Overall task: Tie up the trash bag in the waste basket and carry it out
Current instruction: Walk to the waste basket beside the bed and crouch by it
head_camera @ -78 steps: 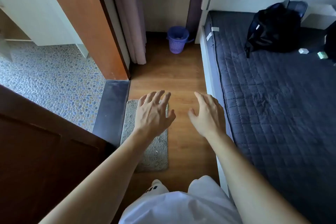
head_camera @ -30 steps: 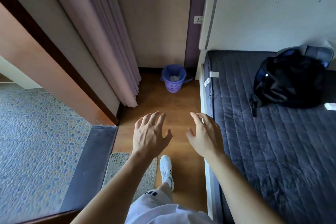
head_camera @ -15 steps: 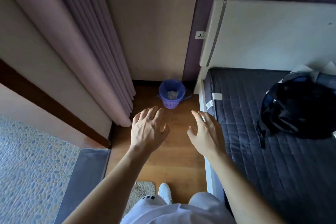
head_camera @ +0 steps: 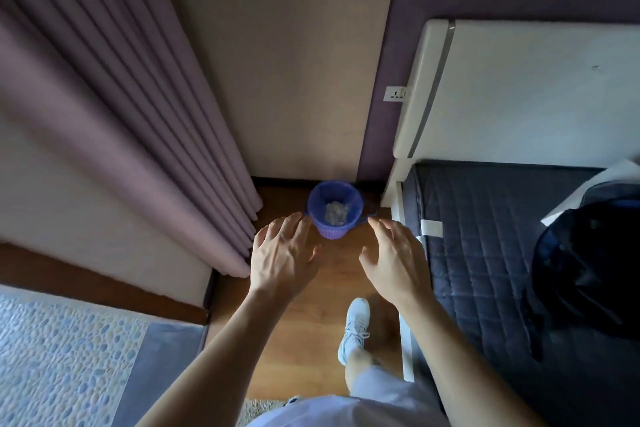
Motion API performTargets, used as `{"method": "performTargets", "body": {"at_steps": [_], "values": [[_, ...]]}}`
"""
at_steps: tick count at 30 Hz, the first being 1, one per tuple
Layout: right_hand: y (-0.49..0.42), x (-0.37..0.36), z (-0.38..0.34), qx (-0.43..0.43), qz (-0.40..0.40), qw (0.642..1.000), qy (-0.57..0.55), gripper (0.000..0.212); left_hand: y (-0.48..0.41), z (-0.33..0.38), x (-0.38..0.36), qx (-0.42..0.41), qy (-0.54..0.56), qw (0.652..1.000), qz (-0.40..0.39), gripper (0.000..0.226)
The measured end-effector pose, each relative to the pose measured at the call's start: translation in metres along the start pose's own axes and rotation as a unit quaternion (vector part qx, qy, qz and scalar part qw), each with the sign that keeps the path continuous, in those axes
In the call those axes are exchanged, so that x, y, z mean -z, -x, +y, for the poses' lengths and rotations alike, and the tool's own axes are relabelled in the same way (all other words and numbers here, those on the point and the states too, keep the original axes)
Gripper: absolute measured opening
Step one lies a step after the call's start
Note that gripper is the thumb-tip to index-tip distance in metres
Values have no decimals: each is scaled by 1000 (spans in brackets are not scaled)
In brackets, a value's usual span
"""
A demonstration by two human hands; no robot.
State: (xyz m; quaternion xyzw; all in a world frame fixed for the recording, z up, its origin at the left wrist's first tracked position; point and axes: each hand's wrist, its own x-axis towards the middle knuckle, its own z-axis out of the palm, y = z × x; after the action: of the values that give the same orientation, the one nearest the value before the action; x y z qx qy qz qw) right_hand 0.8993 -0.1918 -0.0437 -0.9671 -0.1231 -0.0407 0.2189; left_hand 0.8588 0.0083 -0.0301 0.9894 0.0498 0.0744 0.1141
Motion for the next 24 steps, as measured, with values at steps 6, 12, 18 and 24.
{"method": "performTargets", "body": {"at_steps": [6,12,18,24], "values": [[-105,-1,39,14,-12,1000,-5,54,-97,15,-20,30,3,1000,-7,56],[-191,-4,67,36,-15,999,-20,58,-167,31,-31,67,-6,998,-4,51],[-224,-13,77,45,-27,998,-26,58,-204,30,-46,99,-4,995,-32,55],[-246,-24,81,35,-38,999,-16,62,-230,17,-54,98,20,995,-23,57]]}}
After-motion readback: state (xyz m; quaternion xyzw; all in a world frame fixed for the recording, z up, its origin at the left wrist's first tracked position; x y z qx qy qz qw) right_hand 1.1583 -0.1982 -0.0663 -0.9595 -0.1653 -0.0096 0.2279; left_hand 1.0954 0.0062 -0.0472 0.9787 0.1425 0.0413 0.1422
